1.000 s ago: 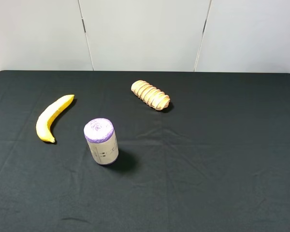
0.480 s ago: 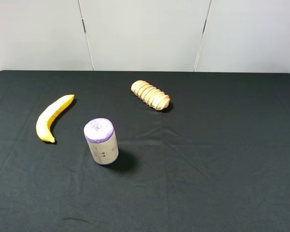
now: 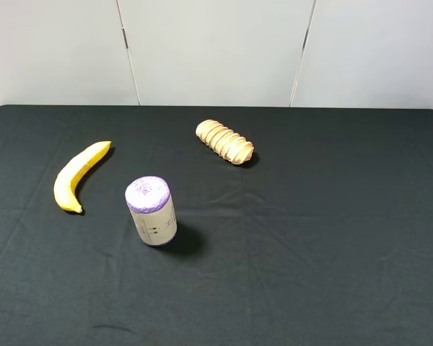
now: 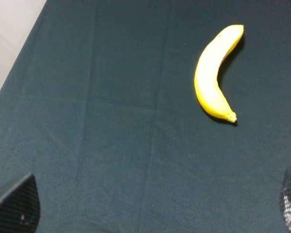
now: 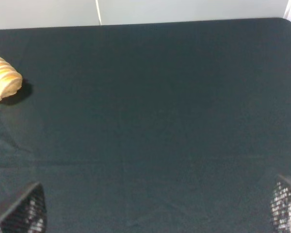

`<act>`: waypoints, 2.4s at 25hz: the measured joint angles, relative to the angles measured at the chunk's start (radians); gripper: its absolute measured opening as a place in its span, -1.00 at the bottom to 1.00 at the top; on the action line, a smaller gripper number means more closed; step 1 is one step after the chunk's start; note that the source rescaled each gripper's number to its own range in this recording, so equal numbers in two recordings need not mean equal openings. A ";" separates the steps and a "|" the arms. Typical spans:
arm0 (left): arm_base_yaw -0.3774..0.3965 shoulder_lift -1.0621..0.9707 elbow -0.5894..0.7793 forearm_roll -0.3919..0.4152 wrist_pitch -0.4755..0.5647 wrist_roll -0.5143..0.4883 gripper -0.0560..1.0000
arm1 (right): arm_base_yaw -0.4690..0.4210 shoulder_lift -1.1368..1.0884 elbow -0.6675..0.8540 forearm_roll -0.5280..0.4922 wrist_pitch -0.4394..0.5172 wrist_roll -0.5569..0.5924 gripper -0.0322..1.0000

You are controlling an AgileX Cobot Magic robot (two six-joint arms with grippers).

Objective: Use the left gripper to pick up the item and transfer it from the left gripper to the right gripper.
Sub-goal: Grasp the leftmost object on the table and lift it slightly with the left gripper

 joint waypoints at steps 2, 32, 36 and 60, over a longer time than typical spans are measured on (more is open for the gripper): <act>0.000 0.000 0.000 0.000 0.000 0.000 1.00 | 0.000 0.000 0.000 0.000 0.000 0.000 1.00; 0.000 0.682 -0.296 0.000 0.082 0.005 0.99 | 0.000 0.000 0.000 0.000 0.001 0.000 1.00; 0.000 0.795 -0.334 0.000 0.076 0.008 0.99 | 0.000 0.000 0.000 0.000 0.001 0.000 1.00; -0.229 1.615 -0.395 -0.004 -0.346 -0.122 0.97 | 0.000 0.000 0.000 0.000 0.000 0.000 1.00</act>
